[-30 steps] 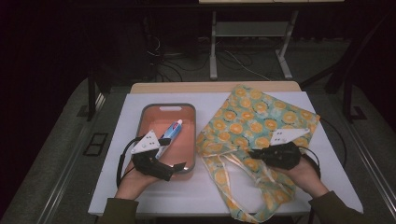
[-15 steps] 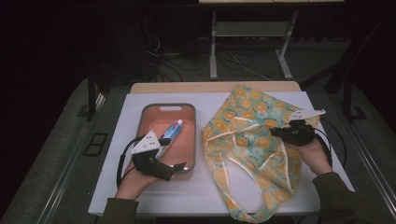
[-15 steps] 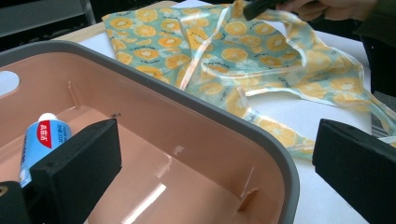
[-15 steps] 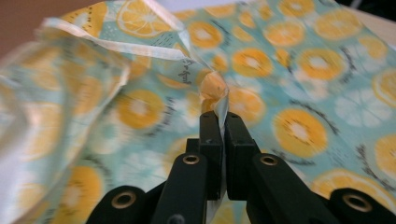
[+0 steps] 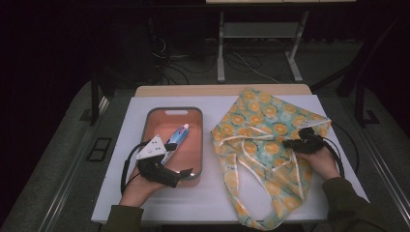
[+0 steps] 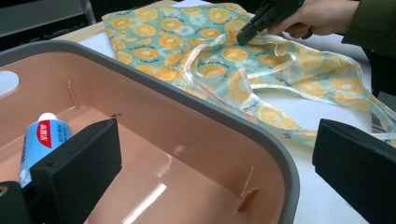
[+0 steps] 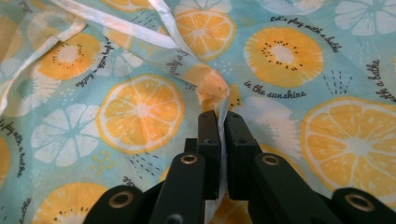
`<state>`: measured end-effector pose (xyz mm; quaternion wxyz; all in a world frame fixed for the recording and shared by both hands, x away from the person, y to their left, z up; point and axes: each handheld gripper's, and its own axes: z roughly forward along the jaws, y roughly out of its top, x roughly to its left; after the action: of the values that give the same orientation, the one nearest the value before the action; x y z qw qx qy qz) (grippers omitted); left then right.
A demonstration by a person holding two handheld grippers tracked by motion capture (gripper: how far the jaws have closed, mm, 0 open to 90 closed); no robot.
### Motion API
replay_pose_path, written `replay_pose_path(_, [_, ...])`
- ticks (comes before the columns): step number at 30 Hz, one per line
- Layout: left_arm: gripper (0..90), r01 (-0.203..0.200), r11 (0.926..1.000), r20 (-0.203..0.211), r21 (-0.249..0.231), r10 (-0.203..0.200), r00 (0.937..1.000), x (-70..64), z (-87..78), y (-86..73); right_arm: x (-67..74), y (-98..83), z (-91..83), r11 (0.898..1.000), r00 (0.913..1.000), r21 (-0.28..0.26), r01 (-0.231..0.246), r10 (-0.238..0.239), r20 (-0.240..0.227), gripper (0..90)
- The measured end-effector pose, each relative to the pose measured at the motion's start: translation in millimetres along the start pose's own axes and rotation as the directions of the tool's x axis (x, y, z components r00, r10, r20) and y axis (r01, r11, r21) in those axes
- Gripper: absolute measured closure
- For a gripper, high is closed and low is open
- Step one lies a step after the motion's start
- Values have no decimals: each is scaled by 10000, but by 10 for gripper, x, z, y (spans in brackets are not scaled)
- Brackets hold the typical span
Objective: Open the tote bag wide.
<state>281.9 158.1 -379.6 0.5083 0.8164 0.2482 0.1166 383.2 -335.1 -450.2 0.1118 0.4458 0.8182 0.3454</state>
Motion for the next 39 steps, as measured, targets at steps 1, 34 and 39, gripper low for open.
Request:
replay_pose_path(1, [0, -3, 10000, 3, 3, 3, 10000, 0, 1, 0, -3, -2, -2, 10000, 10000, -28, -60, 60, -32, 829])
replay_pose_path(34, [0, 14, 10000, 4, -18, -14, 10000, 0, 2, 1, 1114, -140, -292, 9488, 9287, 654, 3091, -2863, -2358, 719])
replay_pose_path(39, [0, 31, 10000, -6, -37, -31, 10000, 1, 2, 2, 1023, -86, -348, 9573, 9359, 120, 2890, -2798, -2139, 884])
